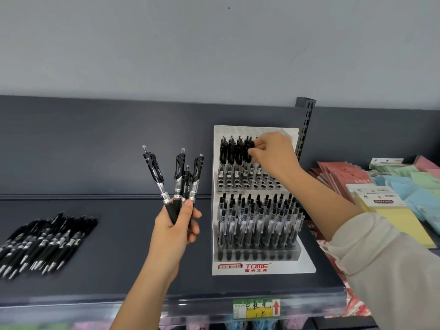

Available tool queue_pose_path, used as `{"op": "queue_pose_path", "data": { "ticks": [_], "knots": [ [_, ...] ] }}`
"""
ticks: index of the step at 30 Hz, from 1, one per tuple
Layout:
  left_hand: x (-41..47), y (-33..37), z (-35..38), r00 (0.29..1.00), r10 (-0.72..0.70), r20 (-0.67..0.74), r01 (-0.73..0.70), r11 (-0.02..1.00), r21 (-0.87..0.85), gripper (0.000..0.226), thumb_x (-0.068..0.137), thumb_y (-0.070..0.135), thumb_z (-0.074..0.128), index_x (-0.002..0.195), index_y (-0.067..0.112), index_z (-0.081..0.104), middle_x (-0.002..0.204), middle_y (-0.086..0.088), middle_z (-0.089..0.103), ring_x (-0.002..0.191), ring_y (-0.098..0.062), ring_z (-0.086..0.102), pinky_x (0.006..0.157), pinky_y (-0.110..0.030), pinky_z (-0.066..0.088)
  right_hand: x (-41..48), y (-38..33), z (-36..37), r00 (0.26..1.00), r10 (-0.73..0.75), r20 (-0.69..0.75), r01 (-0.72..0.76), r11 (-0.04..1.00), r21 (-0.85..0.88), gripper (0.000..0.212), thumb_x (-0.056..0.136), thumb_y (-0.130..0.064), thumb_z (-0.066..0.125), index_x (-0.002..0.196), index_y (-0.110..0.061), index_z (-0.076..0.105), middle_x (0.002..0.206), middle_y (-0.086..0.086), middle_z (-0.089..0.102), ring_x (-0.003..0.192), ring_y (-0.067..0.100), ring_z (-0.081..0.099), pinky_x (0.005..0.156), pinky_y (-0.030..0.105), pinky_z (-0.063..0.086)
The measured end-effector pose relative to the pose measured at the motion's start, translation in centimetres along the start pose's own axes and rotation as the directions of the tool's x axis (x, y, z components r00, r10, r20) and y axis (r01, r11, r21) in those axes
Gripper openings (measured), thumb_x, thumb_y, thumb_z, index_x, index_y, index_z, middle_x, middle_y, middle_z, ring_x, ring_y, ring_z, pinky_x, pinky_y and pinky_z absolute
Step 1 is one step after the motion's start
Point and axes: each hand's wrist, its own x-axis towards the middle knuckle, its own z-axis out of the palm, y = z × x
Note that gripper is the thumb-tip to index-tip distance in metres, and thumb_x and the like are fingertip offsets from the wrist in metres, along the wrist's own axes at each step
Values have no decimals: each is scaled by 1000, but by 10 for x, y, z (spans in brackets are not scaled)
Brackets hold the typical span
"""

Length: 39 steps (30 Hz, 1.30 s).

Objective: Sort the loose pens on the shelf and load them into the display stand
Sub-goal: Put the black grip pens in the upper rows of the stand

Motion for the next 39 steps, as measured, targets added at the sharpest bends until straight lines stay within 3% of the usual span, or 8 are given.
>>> {"op": "queue_pose_path", "data": {
  "ticks": [8, 12, 14, 19, 26, 30, 33, 39],
  "knots": [
    [-1, 2, 3, 1000, 10, 14, -10, 1000, -6, 33, 96, 31, 49, 79, 6, 59, 51, 3, 48, 45, -7, 41, 49, -21, 36, -1, 6, 8, 999, 5, 54, -1, 997, -74, 34, 92, -23, 58, 80, 7, 67, 77, 23, 70, 74, 33, 68, 77, 39, 56],
    [-2, 7, 5, 999, 30, 34, -29, 999, -17, 32, 96, 31, 49, 76, 8, 59, 52, 2, 50, 48, -8, 43, 49, -21, 37, -11, 1, 4, 999, 8, -47, -13, 993, -115, 30, 89, -39, 60, 82, -10, 64, 70, -2, 63, 68, 15, 60, 66, 30, 47],
    [-2, 10, 7, 998, 44, 50, -43, 999, -20, 31, 95, 31, 50, 75, 11, 60, 54, 0, 52, 49, -9, 44, 49, -21, 37, -25, -11, 1, 997, -13, -70, 10, 999, -50, 29, 86, -47, 60, 85, -18, 60, 72, -10, 56, 69, 6, 54, 63, 24, 40],
    [-6, 16, 14, 988, 77, 130, -73, 997, -41, 22, 95, 24, 51, 76, 20, 61, 68, 1, 63, 54, -10, 52, 47, -21, 41, -61, -42, 8, 932, -63, 356, -61, 943, 328, 18, 86, -38, 62, 85, -20, 63, 81, -1, 68, 71, 11, 65, 65, 21, 54],
    [-6, 13, 13, 989, 88, 118, -87, 996, -12, 6, 91, 20, 57, 95, 17, 60, 77, 1, 66, 60, -4, 59, 52, -17, 47, -72, -44, 9, 944, -7, 329, -192, 801, 567, 16, 83, -21, 70, 94, -10, 66, 75, 1, 65, 62, 7, 64, 65, 23, 58],
    [-4, 13, 14, 993, 42, 113, -32, 995, -93, 15, 94, 21, 51, 106, 19, 59, 97, 4, 71, 86, -5, 69, 60, -24, 56, -66, -42, -5, 922, -6, 386, -245, 765, 595, 15, 85, -8, 64, 99, -14, 63, 77, 4, 66, 62, 7, 65, 66, 19, 57],
    [0, 12, 8, 997, 15, 80, -7, 996, -90, 17, 95, 24, 50, 109, 19, 58, 102, 5, 69, 94, -3, 67, 65, -27, 58, -47, -34, -29, 962, 34, 272, -174, 843, 509, 14, 84, -8, 63, 95, -17, 62, 80, 3, 67, 65, 7, 66, 69, 21, 57],
    [6, 10, 2, 999, -4, 32, 2, 999, 43, 14, 96, 31, 50, 104, 26, 60, 62, 8, 53, 45, -5, 40, 48, -20, 38, -10, 0, -46, 987, 70, -141, -29, 962, 270, 15, 85, -21, 68, 84, -6, 66, 72, 6, 69, 66, 15, 69, 68, 27, 59]
  ]
}}
